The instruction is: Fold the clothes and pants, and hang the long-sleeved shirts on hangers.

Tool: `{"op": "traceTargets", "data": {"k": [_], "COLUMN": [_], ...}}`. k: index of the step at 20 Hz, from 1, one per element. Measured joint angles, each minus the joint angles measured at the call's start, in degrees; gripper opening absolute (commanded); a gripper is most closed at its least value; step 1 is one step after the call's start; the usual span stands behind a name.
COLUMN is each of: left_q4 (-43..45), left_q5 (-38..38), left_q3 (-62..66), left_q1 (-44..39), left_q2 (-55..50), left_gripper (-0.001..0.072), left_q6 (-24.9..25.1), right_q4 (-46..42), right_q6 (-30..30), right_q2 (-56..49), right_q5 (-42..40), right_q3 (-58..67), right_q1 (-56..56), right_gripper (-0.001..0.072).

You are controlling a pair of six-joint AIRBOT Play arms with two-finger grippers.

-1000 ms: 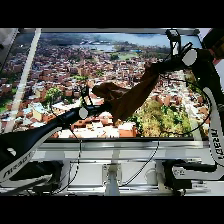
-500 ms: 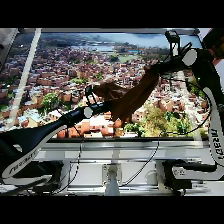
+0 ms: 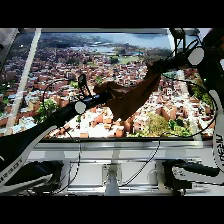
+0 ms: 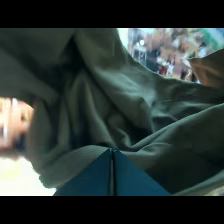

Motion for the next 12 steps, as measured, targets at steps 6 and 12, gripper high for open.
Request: {"op": "traceTargets", "data": {"k": [6, 12], "left_q4": [1.03, -6.97], "left_q5": [-7.89, -11.67], "left_q3": [0.2, 1.95], "left_q1": [2.56, 2.27], "left_q2": [-2.43, -8.31], "left_gripper": [0.0666, 0.0636], "left_q6": [2.89, 7.74], "right_q4": [0.15, 0.33], "right_q6": [0.0, -0.02], "right_q2": [1.6, 1.81], "right_q5": [1.05, 1.75], "right_q3": [0.0, 0.0], "right_q1": [0.0, 0.0], "right_gripper": [0.0018, 0.0018]}}
